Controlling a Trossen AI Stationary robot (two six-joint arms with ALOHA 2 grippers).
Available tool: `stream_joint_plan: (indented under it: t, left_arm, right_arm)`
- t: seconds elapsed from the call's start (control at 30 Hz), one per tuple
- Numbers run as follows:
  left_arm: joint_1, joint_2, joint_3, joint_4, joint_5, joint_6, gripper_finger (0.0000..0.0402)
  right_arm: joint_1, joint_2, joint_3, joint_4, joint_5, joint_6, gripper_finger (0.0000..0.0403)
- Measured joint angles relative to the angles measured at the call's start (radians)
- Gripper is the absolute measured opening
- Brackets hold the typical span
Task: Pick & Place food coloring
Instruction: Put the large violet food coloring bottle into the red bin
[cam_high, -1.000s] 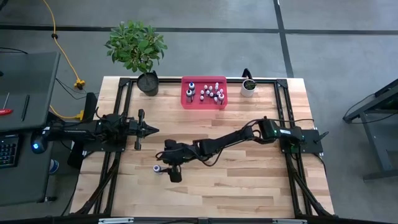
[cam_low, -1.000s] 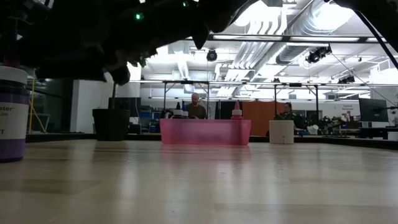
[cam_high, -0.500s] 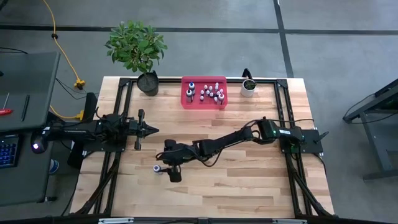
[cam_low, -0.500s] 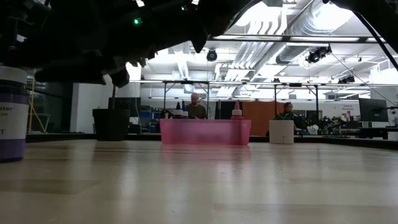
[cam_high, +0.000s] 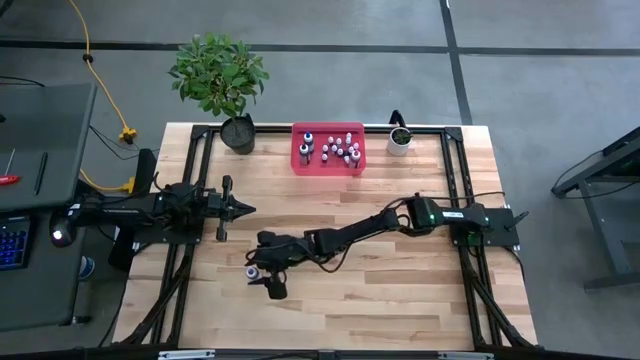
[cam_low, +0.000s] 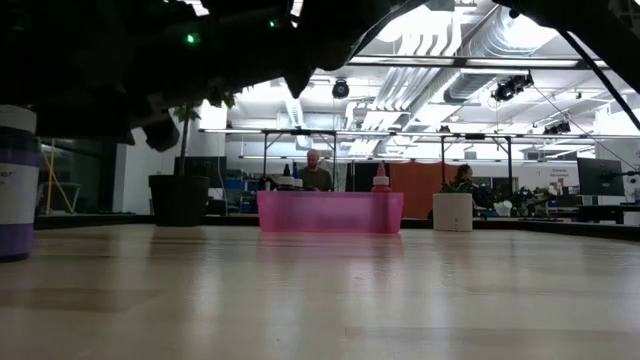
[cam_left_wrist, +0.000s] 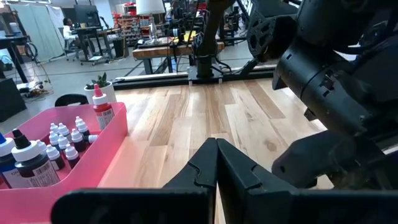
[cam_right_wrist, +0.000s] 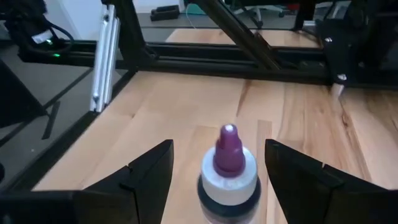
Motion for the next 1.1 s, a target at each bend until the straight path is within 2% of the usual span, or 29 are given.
stream_joint_plan:
  t: [0.37, 0.57, 0.87, 1.1]
  left_arm:
    - [0.000, 0.000, 0.000, 0.000, 0.000, 0.000, 0.0000]
    - [0.000, 0.000, 0.000, 0.000, 0.000, 0.000, 0.0000]
    - [0.000, 0.000, 0.000, 0.000, 0.000, 0.000, 0.0000]
    - [0.000, 0.000, 0.000, 0.000, 0.000, 0.000, 0.0000]
  right_arm:
    - [0.001, 0.011, 0.004, -0.021, 0.033, 0.018, 0.0228]
    - [0.005, 0.011, 0.004, -0.020, 0.042, 0.016, 0.0191]
    - [0.005, 0.010, 0.004, -0.013, 0.065, 0.011, 0.0114]
    - [0.005, 0.009, 0.004, -0.013, 0.114, 0.024, 0.0113]
